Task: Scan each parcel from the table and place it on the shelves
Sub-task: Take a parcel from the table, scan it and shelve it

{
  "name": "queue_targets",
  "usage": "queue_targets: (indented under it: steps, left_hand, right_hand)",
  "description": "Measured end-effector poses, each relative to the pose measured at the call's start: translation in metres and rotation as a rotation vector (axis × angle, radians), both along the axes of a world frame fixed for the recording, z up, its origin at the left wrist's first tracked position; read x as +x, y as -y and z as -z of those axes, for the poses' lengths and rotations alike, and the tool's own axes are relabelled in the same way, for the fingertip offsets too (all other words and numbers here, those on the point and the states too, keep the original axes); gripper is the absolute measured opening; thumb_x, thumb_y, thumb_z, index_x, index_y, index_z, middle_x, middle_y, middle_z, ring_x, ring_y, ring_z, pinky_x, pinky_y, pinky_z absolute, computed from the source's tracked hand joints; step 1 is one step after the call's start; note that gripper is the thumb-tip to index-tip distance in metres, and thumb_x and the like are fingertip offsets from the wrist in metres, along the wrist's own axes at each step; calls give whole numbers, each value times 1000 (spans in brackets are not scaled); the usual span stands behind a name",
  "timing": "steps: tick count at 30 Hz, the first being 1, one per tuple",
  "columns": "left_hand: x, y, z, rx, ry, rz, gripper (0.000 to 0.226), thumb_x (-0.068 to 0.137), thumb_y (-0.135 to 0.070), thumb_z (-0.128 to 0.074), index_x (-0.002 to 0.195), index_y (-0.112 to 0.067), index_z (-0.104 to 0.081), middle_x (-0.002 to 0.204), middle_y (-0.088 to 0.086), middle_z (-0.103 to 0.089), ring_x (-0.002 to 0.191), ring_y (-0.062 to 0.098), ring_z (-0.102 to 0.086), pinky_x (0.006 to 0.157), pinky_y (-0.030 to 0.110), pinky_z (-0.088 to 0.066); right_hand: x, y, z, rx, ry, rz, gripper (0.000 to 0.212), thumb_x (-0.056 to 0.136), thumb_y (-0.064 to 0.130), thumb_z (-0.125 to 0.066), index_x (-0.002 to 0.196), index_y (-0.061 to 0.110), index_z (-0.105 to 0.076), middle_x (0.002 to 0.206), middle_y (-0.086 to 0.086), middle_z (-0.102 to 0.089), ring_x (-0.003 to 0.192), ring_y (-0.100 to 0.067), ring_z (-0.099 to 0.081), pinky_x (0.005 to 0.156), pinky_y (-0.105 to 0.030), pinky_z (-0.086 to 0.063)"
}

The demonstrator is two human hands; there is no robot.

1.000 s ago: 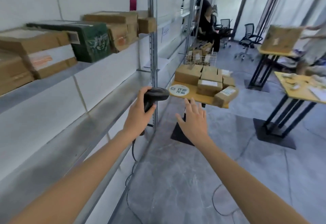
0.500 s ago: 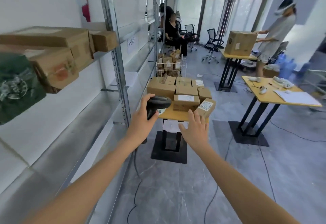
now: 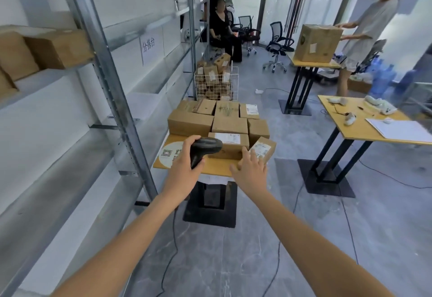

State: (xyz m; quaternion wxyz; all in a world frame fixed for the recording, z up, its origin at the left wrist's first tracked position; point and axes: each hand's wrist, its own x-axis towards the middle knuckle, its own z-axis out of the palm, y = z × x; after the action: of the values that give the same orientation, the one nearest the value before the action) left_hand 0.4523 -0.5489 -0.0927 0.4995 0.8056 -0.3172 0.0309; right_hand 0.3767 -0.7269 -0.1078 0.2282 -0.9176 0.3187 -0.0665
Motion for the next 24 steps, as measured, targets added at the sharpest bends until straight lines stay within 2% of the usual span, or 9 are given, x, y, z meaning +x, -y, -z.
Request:
queue_targets:
  steps: [2,6,11,15,16,18,20,22,24]
  left_hand:
    - [14,33,-1,2,-28,8,64,97,-15,-66,136,-52,-32,119,-33,-48,102,-22,-52,76,0,-42]
    - [34,93,11,17,-65,29,62,97,-15,-65,139,-48,-32,128,-14,-52,108,1,-56,82,7,-45]
    - [48,142,41,46,-133,47,60,98,-12,-64,141,-42,-34,134,-10,-50,117,6,-54,86,3,-43]
    - [73,177,68,39,-231,34,61,99,-14,-62,139,-46,-29,144,-3,-51,123,13,-56,98,25,-52]
    - [80,187,76,39,-261,34,62,100,-15,-62,138,-48,-28,145,-5,-49,123,11,-54,99,24,-51]
    - [94,206,93,39,-317,35,63,99,-14,-63,137,-51,-28,140,-11,-46,121,1,-50,95,10,-45]
    - [107,223,108,33,-383,39,65,98,-11,-64,135,-50,-29,135,-19,-44,113,-17,-47,88,-1,-40]
    - [119,238,124,16,-446,59,65,97,-7,-65,136,-44,-30,130,-29,-42,111,-31,-42,86,-5,-38]
    - [130,253,137,14,-523,71,64,96,-7,-67,139,-39,-32,130,-27,-43,112,-31,-42,87,-3,-38]
  right_hand:
    - [14,36,-1,5,-2,10,69,101,41,-49,159,20,-20,167,-10,-16,152,-40,-15,123,-56,-16]
    - [38,95,12,8,-20,3,66,103,40,-47,159,18,-20,167,-11,-18,153,-39,-14,123,-55,-17]
    - [56,134,47,120,-95,27,65,105,38,-45,160,20,-16,169,-9,-9,154,-36,-8,124,-53,-12]
    - [76,159,82,209,-114,80,66,106,35,-44,161,19,-13,169,-9,-8,154,-36,-11,125,-52,-13]
    - [81,164,91,237,-107,98,66,106,34,-45,161,18,-13,169,-9,-9,154,-35,-11,125,-51,-13]
    - [90,172,108,300,-77,132,68,106,29,-47,161,17,-11,169,-8,-10,154,-33,-10,125,-48,-14]
    - [100,179,122,374,-30,179,71,105,22,-51,161,16,-8,169,-7,-9,155,-28,-10,125,-45,-16]
    - [109,186,133,441,29,249,73,104,21,-53,162,17,-10,168,-6,-13,154,-25,-14,124,-46,-21]
    - [119,195,145,511,108,349,73,102,22,-56,161,15,-12,166,-7,-18,153,-25,-19,122,-49,-26]
